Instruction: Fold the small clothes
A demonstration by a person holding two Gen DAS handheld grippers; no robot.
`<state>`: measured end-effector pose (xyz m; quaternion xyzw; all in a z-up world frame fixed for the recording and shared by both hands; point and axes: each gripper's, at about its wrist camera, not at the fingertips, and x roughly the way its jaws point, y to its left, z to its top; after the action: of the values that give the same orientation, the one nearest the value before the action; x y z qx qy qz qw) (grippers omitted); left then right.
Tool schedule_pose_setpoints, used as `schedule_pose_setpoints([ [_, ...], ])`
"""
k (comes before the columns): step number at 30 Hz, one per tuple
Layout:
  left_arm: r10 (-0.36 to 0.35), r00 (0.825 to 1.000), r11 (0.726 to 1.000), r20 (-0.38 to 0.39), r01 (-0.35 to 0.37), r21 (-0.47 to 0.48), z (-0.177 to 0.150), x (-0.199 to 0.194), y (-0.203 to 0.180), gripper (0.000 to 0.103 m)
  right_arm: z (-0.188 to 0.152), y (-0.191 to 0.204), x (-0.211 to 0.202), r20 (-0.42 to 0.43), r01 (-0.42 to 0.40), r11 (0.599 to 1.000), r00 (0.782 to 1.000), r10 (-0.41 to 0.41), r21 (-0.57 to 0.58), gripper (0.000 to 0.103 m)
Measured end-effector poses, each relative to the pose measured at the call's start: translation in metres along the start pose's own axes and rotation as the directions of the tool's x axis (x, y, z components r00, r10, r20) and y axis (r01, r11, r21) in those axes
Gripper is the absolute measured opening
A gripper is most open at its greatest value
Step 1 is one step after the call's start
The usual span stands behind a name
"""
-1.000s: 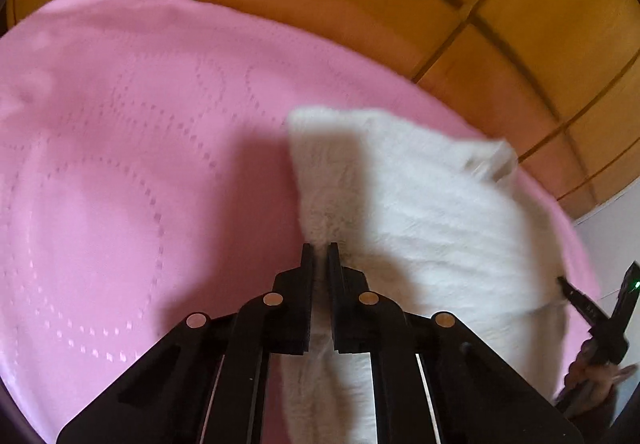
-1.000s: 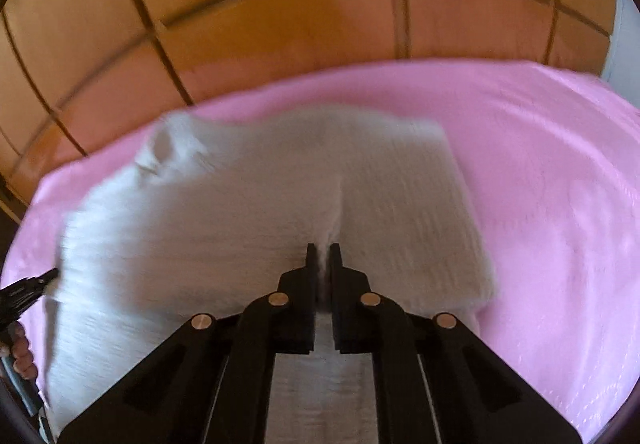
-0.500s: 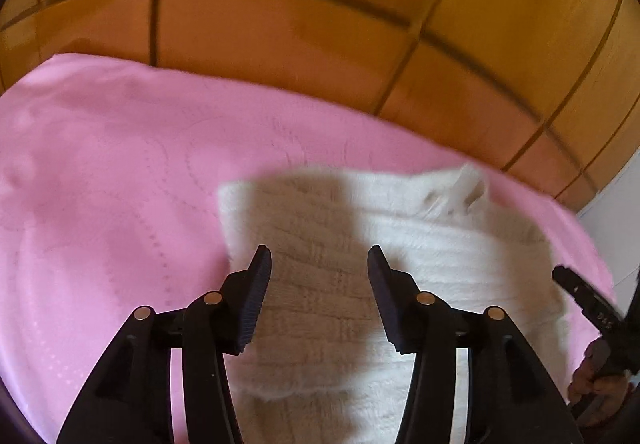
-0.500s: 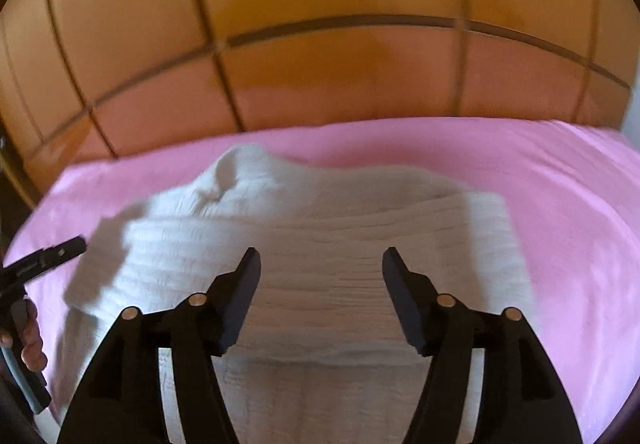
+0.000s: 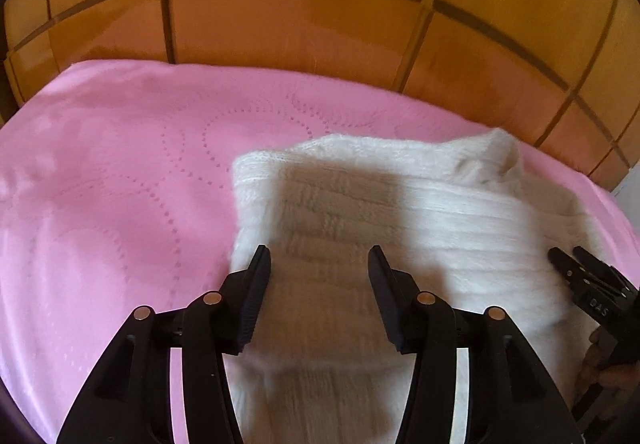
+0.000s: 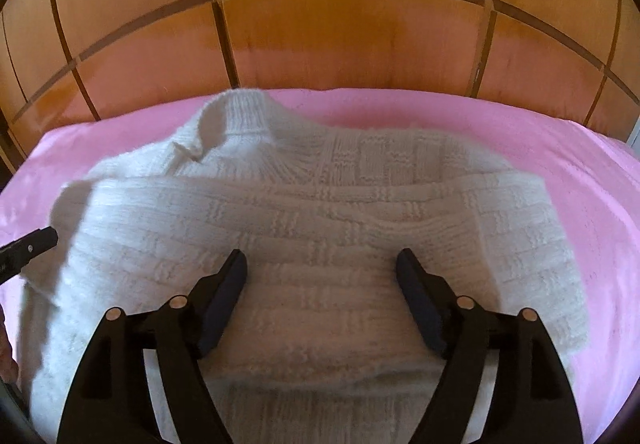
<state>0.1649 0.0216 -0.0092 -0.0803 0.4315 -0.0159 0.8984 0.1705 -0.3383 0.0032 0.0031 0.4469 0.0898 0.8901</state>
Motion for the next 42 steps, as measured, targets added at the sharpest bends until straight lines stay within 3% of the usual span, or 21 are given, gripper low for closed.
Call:
schedule_pose_setpoints([
  [5,-0.007,1.000,1.000,0.024,0.007,0.018,-0.020,-0.030,-0.004,0.052,-0.014,-0.014,-0.033,0.017,-0.008,1.000,1.000,0.007,0.030,0.087],
  [11,-0.016,1.000,1.000,0.008,0.016,0.017,-0.051,-0.052,0.000,0.052,-0.037,-0.058,-0.065,0.013,0.034,0.993,0.999,-0.036,0.116,0.088],
  [20,-0.016,1.000,1.000,-0.018,0.016,0.012,-0.091,-0.070,0.009,0.052,-0.098,-0.127,-0.103,-0.060,0.083,0.954,0.996,-0.068,0.288,0.089],
  [27,-0.017,0.999,1.000,-0.037,0.017,0.013,-0.115,-0.082,0.017,0.052,-0.143,-0.139,-0.126,-0.106,0.037,0.940,0.994,-0.001,0.340,0.089],
  [33,-0.059,0.994,0.998,-0.094,0.061,0.026,-0.140,-0.098,0.030,0.052,-0.168,-0.127,-0.142,-0.146,-0.048,0.950,0.985,0.097,0.309,0.090],
  [38,-0.160,0.972,0.985,-0.174,0.169,0.034,-0.173,-0.116,0.045,0.052,-0.198,-0.115,-0.156,-0.211,-0.143,0.941,0.954,0.214,0.308,0.082],
  [42,-0.253,0.933,0.963,-0.258,0.268,0.023,-0.198,-0.123,0.048,0.052,-0.217,-0.108,-0.159,-0.261,-0.201,0.927,0.921,0.288,0.315,0.059],
])
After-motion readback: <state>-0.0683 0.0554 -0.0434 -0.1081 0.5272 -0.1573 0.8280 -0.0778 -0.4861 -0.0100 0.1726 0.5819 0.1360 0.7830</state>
